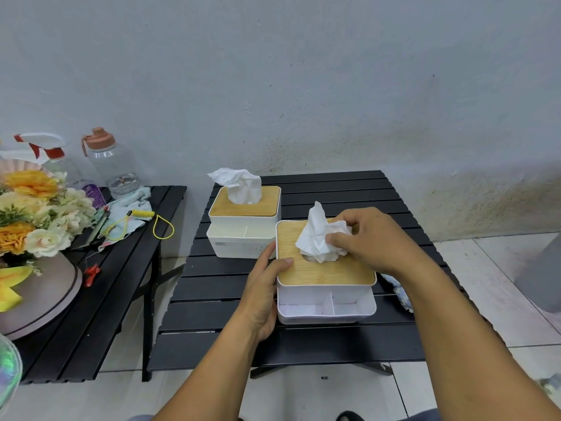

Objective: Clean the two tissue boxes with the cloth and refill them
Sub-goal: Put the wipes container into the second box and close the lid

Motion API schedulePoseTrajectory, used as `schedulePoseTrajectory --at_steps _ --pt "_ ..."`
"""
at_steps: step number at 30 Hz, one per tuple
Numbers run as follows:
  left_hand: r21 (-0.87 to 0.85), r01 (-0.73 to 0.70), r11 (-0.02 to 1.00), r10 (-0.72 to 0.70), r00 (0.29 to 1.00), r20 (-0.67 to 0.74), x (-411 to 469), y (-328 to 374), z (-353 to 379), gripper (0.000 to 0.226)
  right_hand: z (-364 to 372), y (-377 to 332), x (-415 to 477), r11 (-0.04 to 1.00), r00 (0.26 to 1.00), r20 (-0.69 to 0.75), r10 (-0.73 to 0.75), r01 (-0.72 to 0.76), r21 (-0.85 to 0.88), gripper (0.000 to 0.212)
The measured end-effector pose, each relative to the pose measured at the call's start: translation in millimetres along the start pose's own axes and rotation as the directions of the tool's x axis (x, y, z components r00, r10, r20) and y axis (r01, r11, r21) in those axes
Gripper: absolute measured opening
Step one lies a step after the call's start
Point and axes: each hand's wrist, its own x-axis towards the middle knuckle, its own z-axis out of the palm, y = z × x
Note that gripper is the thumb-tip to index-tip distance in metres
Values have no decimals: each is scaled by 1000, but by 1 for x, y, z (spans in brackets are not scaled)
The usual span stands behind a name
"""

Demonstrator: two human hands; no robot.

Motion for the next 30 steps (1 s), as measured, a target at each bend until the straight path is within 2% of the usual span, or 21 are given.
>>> schedulePoseTrajectory --at_steps 9,13,15,17,18,20,22,23,25,30 --pt "-52 19 998 -20 999 -30 -1 2 4 49 -12 9 -4 995 999 -40 23 -19 99 11" --pt "-93 50 994 -54 998 -40 -2 2 6 36 -20 19 -9 968 992 -98 75 -49 244 14" --pt "-89 54 995 -59 997 -58 -2 3 9 51 -23 26 -13 948 969 -197 152 -86 307 11" --pt "-76 68 995 -76 991 -113 -2 6 15 77 -21 37 -15 927 921 -277 274 -177 330 17" --pt "-73 72 995 -81 987 -135 -1 7 18 84 -18 42 -15 910 904 -260 338 -244 335 24" --pt "-67 103 992 -111 984 -139 3 10 25 86 -14 49 -17 840 881 -108 461 -395 372 43" --pt "-63 120 991 -127 984 -125 5 12 30 64 -12 48 -19 748 845 54 532 -500 436 57" --pt "-61 118 991 -125 986 -114 6 14 33 49 -12 48 -19 729 837 83 541 -517 449 59" --pt "-55 129 990 -135 984 -113 9 15 38 38 -12 54 -16 728 838 78 540 -512 457 60" --pt "27 130 991 -125 982 -143 17 17 50 35 -10 60 -13 685 836 77 543 -494 536 54"
